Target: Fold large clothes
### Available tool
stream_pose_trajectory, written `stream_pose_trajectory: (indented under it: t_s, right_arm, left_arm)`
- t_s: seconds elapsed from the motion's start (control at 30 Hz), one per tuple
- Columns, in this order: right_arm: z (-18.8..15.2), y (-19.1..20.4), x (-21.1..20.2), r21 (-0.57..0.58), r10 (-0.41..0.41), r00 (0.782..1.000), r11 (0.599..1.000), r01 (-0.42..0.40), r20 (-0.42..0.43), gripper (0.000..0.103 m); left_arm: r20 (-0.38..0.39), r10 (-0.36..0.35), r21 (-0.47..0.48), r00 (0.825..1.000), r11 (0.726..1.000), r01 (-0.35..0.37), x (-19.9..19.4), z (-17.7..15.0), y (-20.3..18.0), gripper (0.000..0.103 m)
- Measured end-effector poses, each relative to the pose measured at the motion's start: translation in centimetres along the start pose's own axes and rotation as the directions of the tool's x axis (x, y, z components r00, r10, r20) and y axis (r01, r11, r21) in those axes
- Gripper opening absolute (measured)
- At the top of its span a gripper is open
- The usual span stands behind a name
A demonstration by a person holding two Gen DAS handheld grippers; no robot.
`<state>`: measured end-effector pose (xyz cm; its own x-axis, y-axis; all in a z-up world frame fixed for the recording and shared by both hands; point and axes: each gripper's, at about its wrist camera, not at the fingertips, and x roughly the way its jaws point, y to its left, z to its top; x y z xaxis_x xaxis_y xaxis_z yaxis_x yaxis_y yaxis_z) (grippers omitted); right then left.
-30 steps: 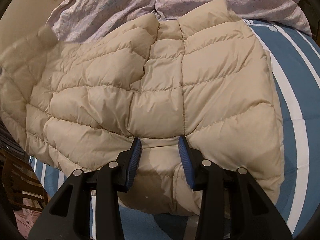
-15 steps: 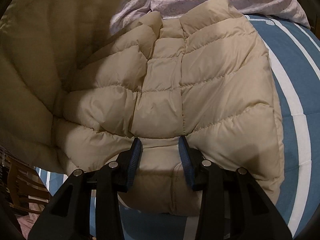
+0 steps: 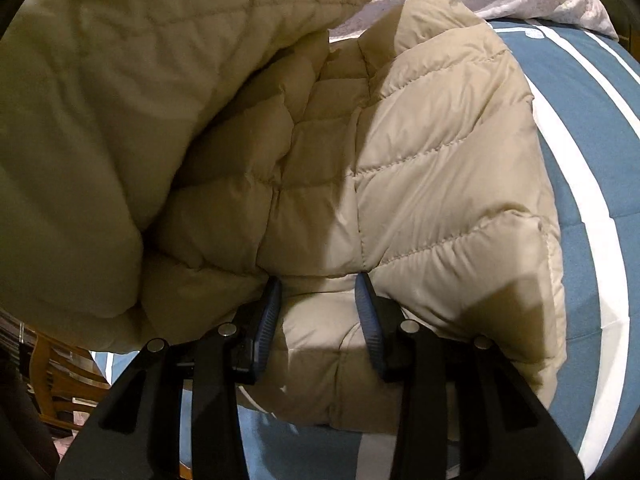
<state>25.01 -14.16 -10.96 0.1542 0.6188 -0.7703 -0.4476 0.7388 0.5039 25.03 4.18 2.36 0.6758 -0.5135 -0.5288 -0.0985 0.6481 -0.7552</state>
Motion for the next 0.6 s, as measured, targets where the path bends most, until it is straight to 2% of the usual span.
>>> stream_pose_trajectory:
  t_s: [0.3,0.4,0.47,0.6]
  right_arm:
    - [0.1,-1.9,-1.2,0.067,0.046,0.999,0.997,-0.047,0.012,0.039]
    - [-0.2,-2.8,-2.2,0.099,0.053,0.998,0.994,-0.054,0.018,0.039]
    - [-0.4,-3.3,-2.8,0.113,0.055,0.998,0.992,-0.057,0.025,0.039]
    - [-1.2,-3.7,-4.1,0.133,0.045,0.998,0.990,-0.050,0.041,0.039]
  left_arm:
    - [-0.101,0.013,-0.035,0.995,0.999,-0.016,4.2,0.2,0.5,0.016]
    - [-0.127,0.001,-0.037,0.992,0.999,-0.006,4.7,-0.1,0.2,0.023]
    - [-0.131,-0.012,-0.031,0.991,1.000,0.008,4.6,-0.2,-0.2,0.033]
    - [-0.132,-0.030,-0.012,0.991,1.000,0.028,4.0,-0.4,-1.1,0.041]
